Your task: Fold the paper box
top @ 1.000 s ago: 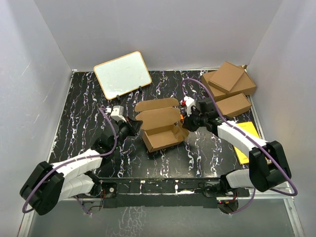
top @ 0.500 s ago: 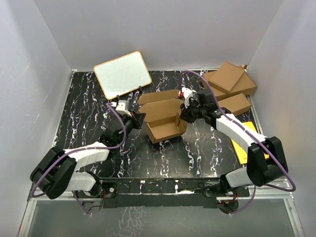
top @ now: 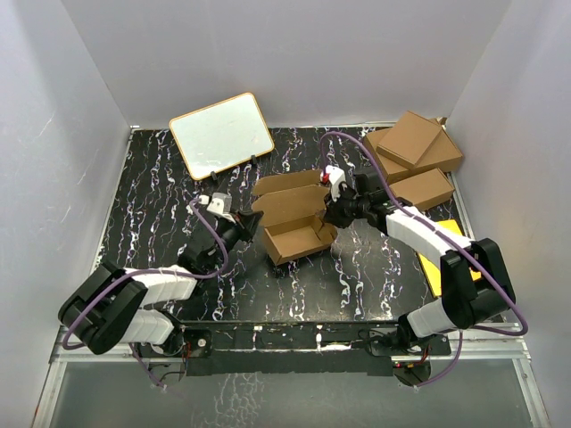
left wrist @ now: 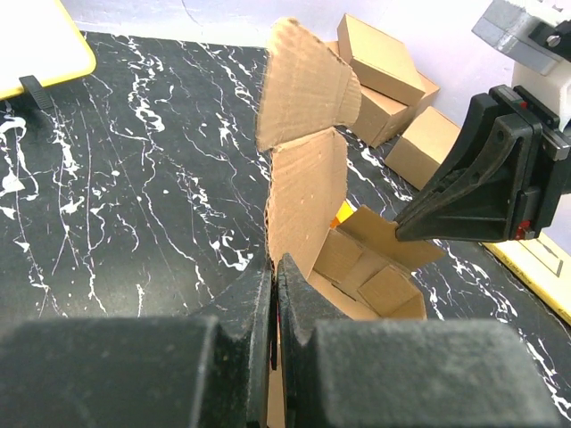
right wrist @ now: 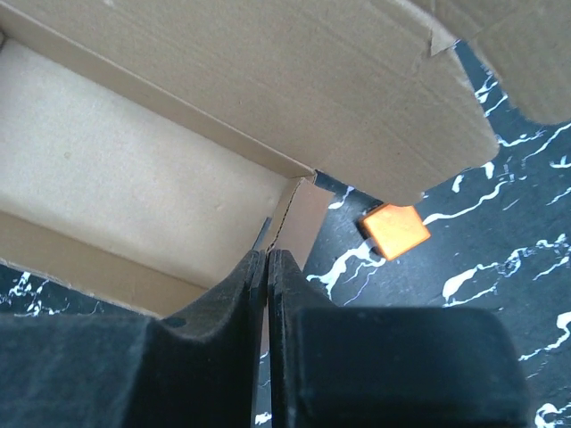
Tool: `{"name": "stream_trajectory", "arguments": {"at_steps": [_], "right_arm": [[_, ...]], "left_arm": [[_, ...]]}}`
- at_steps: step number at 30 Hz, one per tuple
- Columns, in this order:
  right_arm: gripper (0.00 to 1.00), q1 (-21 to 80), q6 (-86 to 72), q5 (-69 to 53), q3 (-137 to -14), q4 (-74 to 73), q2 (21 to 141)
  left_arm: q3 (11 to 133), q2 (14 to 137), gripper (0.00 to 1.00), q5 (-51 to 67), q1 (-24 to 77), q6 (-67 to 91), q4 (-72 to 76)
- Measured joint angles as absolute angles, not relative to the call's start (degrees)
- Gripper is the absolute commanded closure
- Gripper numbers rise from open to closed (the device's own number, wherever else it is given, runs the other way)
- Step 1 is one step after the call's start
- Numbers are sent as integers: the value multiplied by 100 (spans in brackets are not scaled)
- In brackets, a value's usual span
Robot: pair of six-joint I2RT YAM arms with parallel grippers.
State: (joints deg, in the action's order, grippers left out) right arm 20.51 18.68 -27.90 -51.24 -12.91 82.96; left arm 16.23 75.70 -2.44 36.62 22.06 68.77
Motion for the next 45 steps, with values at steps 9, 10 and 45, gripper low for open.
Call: {"name": "stream_trajectory", "arguments": {"at_steps": [9,10,45], "right_arm": [[90,1782,1732,-3551,-5002,-1177,8296],[90,1739,1704,-3660,-5002,-1175,8296],[92,1660,2134,-3789,-5260,-1151,8617]], "left_arm": [[1347,7269,100,-108,3662,2204,6997],[1347,7227,100,-89,3662,2204,6967],[2231,6243,13,397,3201,3251,3649]]}}
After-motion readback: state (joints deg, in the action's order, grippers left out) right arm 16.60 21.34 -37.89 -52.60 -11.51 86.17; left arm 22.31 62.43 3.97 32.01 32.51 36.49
